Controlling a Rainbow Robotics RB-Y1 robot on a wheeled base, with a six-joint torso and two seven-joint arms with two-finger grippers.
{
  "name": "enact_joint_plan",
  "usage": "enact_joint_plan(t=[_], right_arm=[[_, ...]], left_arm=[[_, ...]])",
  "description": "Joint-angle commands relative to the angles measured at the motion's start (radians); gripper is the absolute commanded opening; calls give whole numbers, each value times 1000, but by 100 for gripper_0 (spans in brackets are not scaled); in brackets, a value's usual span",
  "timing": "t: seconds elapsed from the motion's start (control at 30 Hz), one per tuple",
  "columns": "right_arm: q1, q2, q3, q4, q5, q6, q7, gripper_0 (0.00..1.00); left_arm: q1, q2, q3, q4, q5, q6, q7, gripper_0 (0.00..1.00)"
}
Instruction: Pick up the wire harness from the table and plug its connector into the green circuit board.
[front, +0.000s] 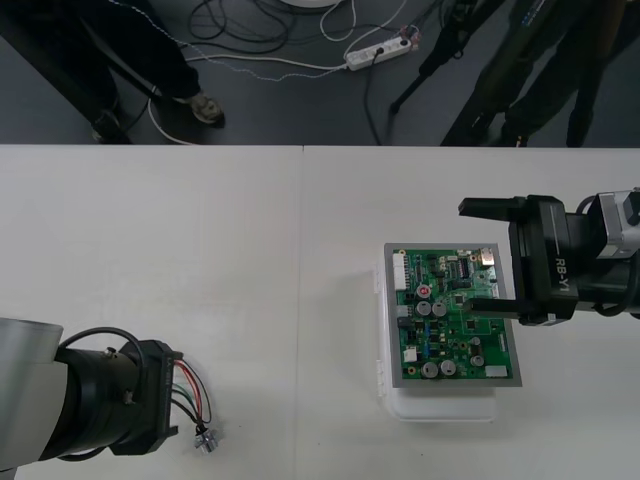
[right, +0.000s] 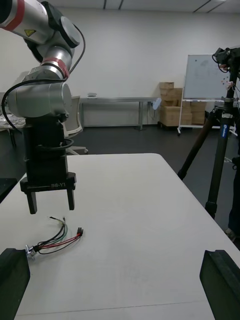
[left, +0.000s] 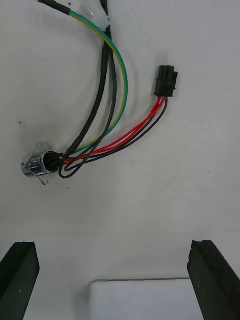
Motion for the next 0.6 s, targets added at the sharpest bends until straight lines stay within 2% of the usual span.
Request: enact_joint_plan(t=[0.03,0.17,0.33,0.6], right_arm=[[-33,10,46,12,-10,-4,38,100],[-52,8,92,69,-33,-4,54,100],[-55,16,104,81,-36,-4,74,100],[-55,20,105,79,-36,-4,101,100]], left_arm=[[-115,-50,-72,8,-8,36,-226,87],[-158,-86,-103,67,-8,36,-320,88],[-164,-124,-106,152,-8,36,-449,87],[-164,-164,-154,178,-8,36,-587,88]])
